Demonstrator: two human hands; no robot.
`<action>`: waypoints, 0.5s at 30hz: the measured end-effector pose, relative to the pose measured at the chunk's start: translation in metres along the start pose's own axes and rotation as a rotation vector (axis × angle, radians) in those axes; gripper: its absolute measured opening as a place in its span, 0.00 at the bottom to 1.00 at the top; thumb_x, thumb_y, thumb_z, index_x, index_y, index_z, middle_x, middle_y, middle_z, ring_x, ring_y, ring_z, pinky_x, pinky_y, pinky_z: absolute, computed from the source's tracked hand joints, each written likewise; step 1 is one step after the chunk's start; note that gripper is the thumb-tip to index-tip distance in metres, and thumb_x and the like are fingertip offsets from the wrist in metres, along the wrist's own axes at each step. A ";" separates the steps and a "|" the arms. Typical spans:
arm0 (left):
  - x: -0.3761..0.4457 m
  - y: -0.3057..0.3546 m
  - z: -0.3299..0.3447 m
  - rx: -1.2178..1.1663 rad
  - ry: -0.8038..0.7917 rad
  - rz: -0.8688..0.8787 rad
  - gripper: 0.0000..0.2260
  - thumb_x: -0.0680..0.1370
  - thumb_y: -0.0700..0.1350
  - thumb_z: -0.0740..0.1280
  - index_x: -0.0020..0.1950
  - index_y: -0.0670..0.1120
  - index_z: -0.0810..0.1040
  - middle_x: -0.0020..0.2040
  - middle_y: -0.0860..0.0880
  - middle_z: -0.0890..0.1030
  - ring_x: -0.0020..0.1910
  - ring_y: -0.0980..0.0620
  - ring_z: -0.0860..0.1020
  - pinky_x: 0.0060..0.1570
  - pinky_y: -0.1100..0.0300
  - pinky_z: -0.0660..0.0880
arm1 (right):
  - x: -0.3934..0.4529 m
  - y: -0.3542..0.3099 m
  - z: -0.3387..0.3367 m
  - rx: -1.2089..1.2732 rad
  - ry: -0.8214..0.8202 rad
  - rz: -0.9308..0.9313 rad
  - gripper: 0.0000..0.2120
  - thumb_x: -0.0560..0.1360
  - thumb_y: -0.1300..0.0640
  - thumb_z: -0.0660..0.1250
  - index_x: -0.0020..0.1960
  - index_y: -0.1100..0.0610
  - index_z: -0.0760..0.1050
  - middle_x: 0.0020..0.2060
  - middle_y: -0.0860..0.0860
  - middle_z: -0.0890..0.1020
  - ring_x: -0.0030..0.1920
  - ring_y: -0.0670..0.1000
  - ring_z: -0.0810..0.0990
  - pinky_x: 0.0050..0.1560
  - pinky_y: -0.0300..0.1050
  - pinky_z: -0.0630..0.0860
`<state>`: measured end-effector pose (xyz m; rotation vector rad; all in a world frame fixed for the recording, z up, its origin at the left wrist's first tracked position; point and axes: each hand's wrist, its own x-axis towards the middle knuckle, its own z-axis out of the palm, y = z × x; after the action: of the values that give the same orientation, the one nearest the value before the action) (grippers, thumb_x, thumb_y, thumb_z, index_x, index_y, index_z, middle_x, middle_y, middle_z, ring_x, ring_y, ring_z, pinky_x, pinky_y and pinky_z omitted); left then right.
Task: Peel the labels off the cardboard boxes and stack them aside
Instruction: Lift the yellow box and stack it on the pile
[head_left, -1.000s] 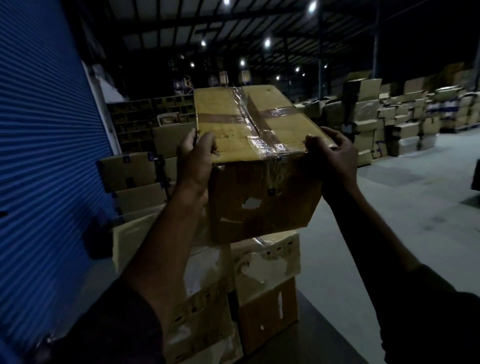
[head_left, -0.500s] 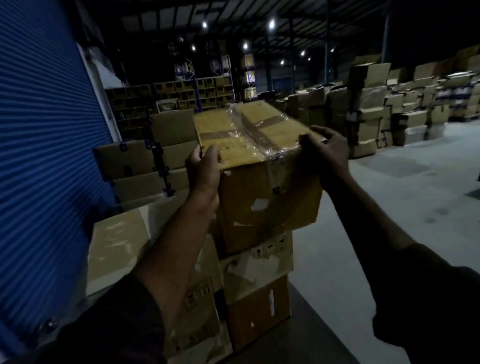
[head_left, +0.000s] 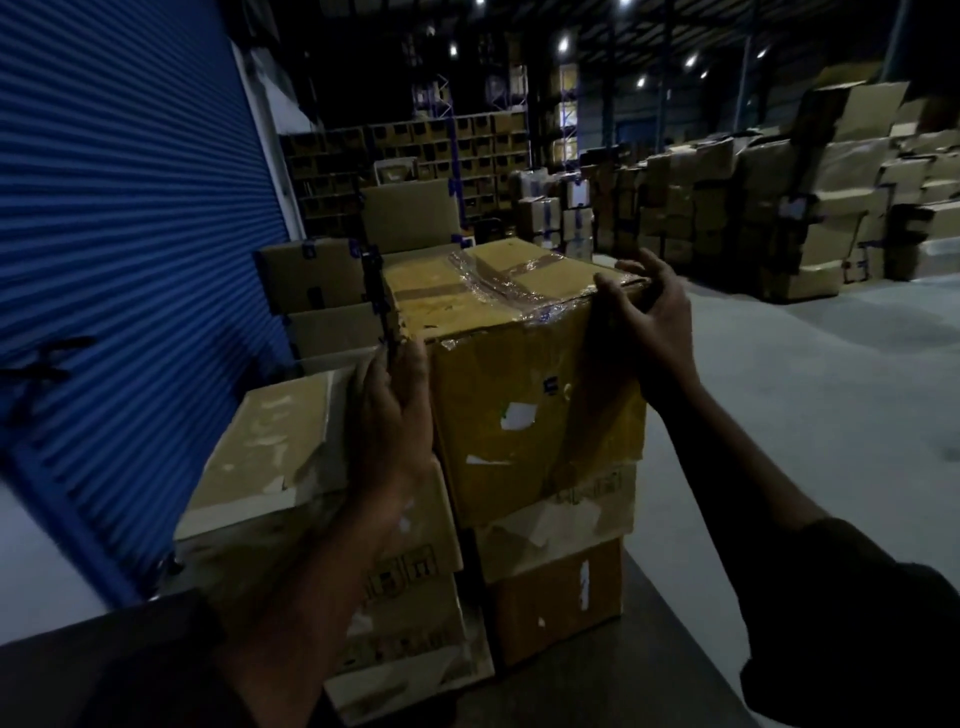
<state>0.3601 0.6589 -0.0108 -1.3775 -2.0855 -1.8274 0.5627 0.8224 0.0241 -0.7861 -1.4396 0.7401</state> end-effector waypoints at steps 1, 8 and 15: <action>-0.014 -0.006 -0.004 0.081 0.019 0.047 0.28 0.80 0.68 0.51 0.58 0.48 0.78 0.56 0.47 0.79 0.56 0.50 0.77 0.51 0.59 0.71 | -0.007 0.002 0.004 -0.009 0.018 -0.023 0.36 0.71 0.39 0.71 0.73 0.53 0.66 0.66 0.46 0.73 0.62 0.42 0.72 0.53 0.30 0.73; -0.007 -0.045 -0.010 0.305 0.084 0.213 0.25 0.80 0.66 0.52 0.38 0.46 0.69 0.36 0.47 0.71 0.37 0.48 0.70 0.38 0.59 0.61 | -0.024 0.001 0.028 0.025 0.047 -0.044 0.34 0.72 0.40 0.70 0.73 0.54 0.65 0.67 0.52 0.74 0.62 0.45 0.74 0.57 0.35 0.76; -0.005 -0.048 -0.012 0.300 0.069 0.192 0.18 0.81 0.56 0.60 0.36 0.48 0.65 0.31 0.56 0.62 0.33 0.51 0.67 0.31 0.60 0.55 | -0.030 0.003 0.034 -0.031 0.067 -0.052 0.34 0.73 0.39 0.69 0.72 0.55 0.66 0.65 0.53 0.74 0.62 0.48 0.74 0.62 0.49 0.77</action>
<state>0.3270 0.6508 -0.0471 -1.3601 -2.0109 -1.4019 0.5284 0.8004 0.0042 -0.7875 -1.4092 0.6478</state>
